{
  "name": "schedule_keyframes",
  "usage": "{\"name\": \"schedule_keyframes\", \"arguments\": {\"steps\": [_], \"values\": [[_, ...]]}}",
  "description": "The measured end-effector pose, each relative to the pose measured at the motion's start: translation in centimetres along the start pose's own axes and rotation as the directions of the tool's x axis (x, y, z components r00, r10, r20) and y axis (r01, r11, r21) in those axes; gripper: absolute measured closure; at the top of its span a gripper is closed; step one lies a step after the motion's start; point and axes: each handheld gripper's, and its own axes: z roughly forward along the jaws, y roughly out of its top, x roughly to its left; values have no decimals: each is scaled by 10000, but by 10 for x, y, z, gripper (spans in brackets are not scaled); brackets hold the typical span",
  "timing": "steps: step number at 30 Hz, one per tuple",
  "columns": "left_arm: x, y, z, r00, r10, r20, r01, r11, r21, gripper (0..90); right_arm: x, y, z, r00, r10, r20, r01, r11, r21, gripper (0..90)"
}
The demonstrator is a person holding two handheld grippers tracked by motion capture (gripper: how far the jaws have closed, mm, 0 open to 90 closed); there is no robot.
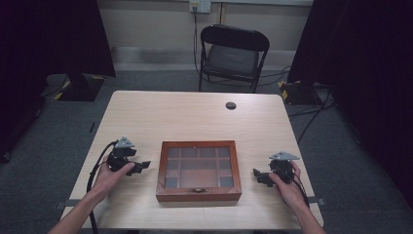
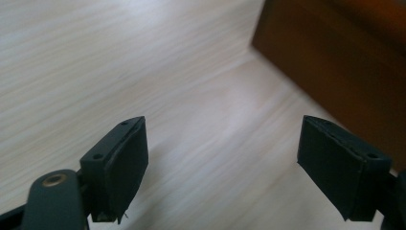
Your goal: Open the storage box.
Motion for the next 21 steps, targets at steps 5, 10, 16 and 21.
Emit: {"name": "schedule_keyframes", "arguments": {"steps": [5, 10, 16, 21], "values": [[-10, 11, -13, 9990, 217, 403, -202, 9991, -382, 240, 0, 0, 0, 10000, -1, -1, 1, 10000, 0, 60], [-22, 17, -21, 9978, 408, 514, -381, 9978, -535, 256, 0, 0, 0, 10000, -5, 2, 5, 10000, 2, 60], [-39, 28, -25, 9917, 757, 1043, -684, 9951, -715, 271, 0, 0, 0, 10000, -6, -2, 6, 10000, 3, 60], [-52, 32, -26, 9840, 938, 1512, -820, 9932, -830, 282, 0, 0, 0, 10000, -8, -3, 8, 10000, 4, 60]]}}
